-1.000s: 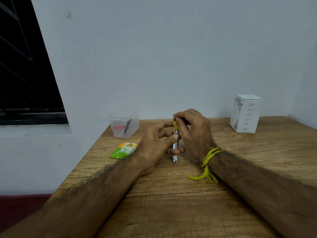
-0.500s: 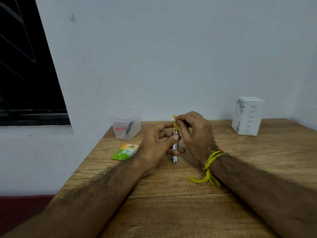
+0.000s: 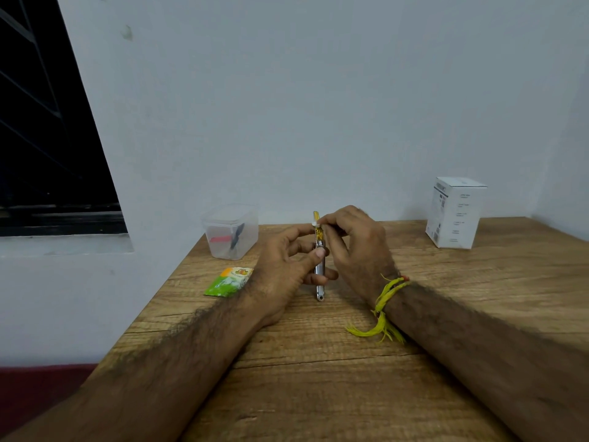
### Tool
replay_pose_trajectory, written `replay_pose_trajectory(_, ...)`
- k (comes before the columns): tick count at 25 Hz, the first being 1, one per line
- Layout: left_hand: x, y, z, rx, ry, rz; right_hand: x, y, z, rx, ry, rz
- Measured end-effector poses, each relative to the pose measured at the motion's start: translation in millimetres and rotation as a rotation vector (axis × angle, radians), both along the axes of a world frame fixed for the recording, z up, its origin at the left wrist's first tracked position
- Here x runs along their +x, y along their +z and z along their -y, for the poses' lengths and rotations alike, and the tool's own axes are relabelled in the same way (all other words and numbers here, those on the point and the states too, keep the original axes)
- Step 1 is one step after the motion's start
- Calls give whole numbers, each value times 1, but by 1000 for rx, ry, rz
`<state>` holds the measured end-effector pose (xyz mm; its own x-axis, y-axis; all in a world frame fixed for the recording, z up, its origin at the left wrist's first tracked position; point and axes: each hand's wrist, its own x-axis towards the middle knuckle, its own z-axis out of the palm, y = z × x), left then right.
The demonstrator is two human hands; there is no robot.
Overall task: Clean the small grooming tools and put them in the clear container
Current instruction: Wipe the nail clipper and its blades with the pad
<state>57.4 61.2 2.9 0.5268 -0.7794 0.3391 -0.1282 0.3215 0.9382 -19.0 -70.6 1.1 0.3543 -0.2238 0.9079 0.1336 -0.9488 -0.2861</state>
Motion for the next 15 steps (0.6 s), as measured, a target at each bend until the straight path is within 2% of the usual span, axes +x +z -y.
replay_pose_trajectory(15, 1, 0, 1, -10, -9, -2, 1, -1, -3, -28, -19, -40)
